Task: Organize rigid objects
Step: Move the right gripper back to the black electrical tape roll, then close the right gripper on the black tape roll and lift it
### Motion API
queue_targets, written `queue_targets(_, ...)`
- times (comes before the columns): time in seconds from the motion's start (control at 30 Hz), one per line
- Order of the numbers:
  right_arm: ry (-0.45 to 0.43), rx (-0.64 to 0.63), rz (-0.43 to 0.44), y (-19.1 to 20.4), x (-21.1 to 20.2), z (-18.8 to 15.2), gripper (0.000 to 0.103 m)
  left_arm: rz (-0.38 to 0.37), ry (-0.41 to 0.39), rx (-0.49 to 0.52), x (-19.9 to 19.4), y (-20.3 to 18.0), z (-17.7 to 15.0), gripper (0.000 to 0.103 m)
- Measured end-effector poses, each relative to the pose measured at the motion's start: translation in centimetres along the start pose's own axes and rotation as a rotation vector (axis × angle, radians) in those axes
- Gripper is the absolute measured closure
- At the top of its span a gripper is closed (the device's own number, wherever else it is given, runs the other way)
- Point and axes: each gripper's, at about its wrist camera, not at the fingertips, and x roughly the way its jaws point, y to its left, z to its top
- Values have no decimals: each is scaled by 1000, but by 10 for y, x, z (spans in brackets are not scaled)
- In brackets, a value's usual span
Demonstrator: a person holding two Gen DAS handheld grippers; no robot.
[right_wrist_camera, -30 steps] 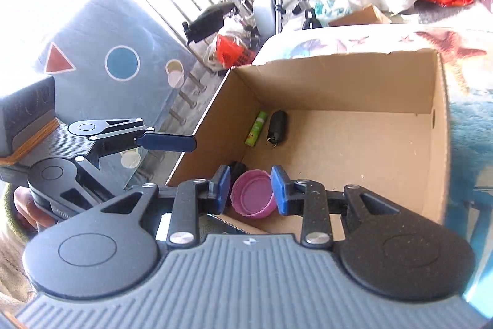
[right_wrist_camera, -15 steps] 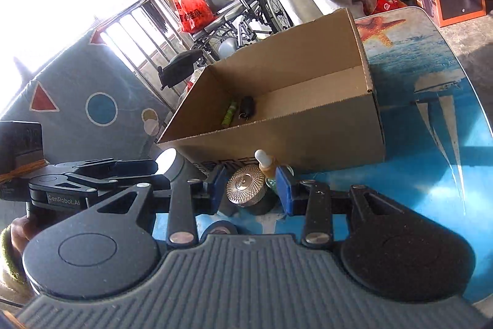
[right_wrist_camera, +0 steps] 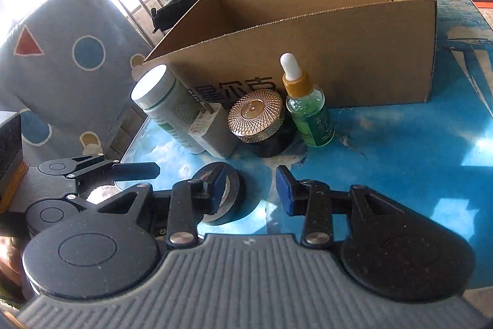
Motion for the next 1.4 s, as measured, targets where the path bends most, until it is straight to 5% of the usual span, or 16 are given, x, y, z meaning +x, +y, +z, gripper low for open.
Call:
queue_targets(0.6,100,-156,-45,31,53,2,81,16,-5,106,25,-14,-9,36)
queue_targets(0.7,99,-163,-57,30,55,1,88,21,-10,115,26,-17,-7,36)
queue_targets(1.4,83,-122,-51,7,48,0,85,3,5,153,38,-27,8,35)
